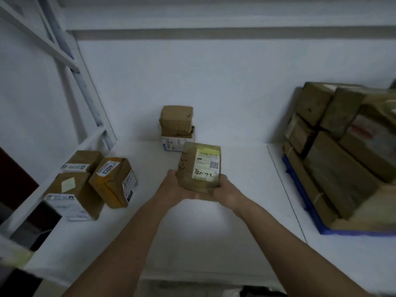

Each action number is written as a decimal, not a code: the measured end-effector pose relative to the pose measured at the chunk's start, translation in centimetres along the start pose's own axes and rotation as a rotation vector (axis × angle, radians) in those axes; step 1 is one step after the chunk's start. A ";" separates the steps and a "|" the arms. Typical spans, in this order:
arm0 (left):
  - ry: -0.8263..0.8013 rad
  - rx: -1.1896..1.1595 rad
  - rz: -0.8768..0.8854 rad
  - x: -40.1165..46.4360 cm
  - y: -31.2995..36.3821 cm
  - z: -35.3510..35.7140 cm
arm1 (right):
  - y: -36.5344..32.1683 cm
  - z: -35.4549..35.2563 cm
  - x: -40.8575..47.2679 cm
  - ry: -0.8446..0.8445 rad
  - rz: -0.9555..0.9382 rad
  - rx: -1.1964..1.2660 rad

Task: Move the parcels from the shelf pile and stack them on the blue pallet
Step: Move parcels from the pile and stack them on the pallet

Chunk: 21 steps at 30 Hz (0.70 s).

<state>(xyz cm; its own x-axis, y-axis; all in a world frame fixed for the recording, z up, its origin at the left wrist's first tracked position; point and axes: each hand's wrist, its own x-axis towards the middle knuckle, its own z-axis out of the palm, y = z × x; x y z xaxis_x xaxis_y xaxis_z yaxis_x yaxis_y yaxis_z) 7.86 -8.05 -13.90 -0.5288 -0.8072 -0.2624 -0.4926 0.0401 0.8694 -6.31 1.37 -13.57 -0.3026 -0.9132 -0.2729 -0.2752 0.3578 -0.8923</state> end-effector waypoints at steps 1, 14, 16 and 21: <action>-0.004 0.007 0.019 -1.0 0.3 0.2 | -0.2 -0.3 -1.3 0.021 -0.004 0.001; 0.113 -0.100 0.400 -11.5 8.9 3.3 | -6.1 -5.1 -16.8 0.371 -0.233 -0.042; 0.127 -0.121 0.453 -12.8 10.5 4.0 | -6.7 -6.4 -18.4 0.449 -0.229 -0.069; 0.132 -0.137 0.541 -15.3 14.6 6.6 | -7.6 -10.5 -22.2 0.615 -0.237 -0.122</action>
<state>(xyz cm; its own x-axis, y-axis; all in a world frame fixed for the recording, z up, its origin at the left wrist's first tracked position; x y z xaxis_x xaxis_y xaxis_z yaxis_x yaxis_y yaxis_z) 4.23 8.77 0.02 -0.5858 -0.7597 0.2822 -0.0763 0.3984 0.9140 -7.06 20.96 3.01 -0.6764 -0.7054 0.2120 -0.4884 0.2141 -0.8460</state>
